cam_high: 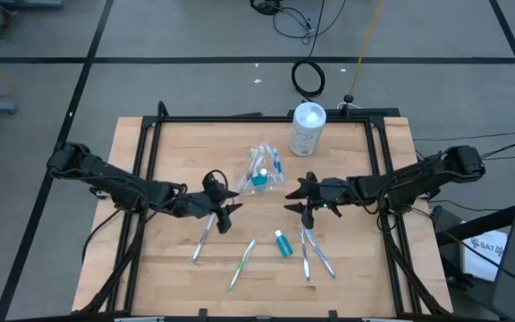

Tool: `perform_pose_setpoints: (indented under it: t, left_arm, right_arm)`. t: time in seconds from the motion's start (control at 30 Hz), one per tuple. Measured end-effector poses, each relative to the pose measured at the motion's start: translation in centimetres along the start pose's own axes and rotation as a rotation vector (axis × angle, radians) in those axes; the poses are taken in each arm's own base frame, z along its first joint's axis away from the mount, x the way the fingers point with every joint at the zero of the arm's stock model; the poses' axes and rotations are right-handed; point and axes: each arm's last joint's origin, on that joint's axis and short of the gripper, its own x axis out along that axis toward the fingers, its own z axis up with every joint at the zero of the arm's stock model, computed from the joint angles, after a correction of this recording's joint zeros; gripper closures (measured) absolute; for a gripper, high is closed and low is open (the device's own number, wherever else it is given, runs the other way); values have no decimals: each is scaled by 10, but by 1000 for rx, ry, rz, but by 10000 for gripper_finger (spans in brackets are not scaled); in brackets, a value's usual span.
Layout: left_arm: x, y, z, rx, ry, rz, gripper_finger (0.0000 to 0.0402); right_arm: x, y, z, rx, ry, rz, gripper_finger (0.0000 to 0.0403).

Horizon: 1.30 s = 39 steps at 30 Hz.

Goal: Pick & Place toothbrushing station
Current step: Put the left purple toothbrush into the transparent organizer

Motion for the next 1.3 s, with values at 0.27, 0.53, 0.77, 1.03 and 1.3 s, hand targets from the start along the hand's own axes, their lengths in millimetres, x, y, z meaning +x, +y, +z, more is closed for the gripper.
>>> perform_pose_setpoints:
  t: [0.27,0.53,0.77,1.03,1.3]
  left_arm:
    - [-5,-6,7,2,28,-2,225]
    - [-6,-8,4,-42,55,-14,225]
    - [-9,4,-17,-191,289,78,225]
    - [-4,7,-49,-440,516,267,225]
    - [6,-10,-82,-533,607,354,224]
  right_arm:
    - [0,-2,1,22,-9,-8,247]
    - [0,-1,1,22,-10,-7,247]
    - [0,-3,2,25,-14,-12,247]
    - [0,-3,2,17,-12,-12,247]
    - [0,-3,2,17,-10,-13,247]
